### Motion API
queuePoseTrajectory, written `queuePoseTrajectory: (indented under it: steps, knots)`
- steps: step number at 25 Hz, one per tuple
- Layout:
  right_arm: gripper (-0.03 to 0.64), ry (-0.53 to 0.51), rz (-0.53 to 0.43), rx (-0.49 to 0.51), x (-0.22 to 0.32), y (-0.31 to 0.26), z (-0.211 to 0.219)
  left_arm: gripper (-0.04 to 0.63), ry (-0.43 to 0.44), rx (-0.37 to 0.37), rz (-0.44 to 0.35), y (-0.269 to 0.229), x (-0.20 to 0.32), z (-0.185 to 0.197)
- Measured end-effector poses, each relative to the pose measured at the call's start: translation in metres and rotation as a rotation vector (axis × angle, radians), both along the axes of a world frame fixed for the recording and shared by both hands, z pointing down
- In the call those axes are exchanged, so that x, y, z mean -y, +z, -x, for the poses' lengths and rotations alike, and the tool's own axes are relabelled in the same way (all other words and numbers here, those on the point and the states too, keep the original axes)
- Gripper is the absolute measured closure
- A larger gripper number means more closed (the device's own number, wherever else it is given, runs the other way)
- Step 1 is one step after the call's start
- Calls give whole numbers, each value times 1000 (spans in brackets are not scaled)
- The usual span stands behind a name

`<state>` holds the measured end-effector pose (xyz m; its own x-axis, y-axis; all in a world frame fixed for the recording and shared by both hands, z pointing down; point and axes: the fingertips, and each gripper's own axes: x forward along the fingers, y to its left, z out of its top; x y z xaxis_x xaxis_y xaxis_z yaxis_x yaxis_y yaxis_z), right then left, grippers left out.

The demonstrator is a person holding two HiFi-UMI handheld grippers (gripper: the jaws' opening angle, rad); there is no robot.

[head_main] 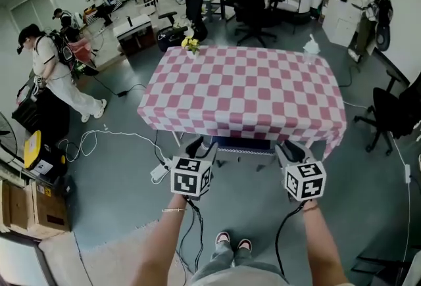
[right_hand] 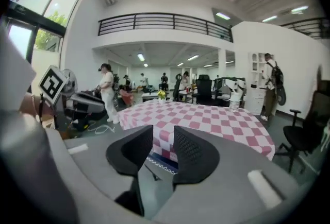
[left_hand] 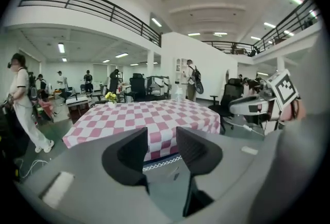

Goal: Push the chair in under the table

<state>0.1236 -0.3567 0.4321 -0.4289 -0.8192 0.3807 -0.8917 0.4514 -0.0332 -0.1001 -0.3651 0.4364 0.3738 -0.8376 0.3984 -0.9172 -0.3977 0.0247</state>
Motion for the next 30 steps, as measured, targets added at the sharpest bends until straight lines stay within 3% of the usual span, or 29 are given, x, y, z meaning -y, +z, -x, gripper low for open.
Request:
queuePoseTrajectory:
  steps: [3,5,8,11,12,20,30]
  knots:
    - [486,96,-71,169,-25,-30,-9,423,-113,-64,-70,-22,-21,5]
    - [496,137,-114,227,-43,-45,-15,443,-180,-97,-119,-35,-39,9]
    - [579,199,-161,232,-67,-57,-24,507,-252,-159,-162,-47,-64,15]
    - [600,235,-193,206,-83,-62,-30,571,-289,-195,-193,-57,-82,20]
    - [603,248,-197,201,-88,-62,-33,594,-294,-193,-204,-60,-87,21]
    - [606,331,-211,177,-111,-56,-48,594,-270,-157,-249,-68,-112,18]
    - [607,349,-250,159,-129,-70,-52,595,-288,-167,-259,-74,-118,27]
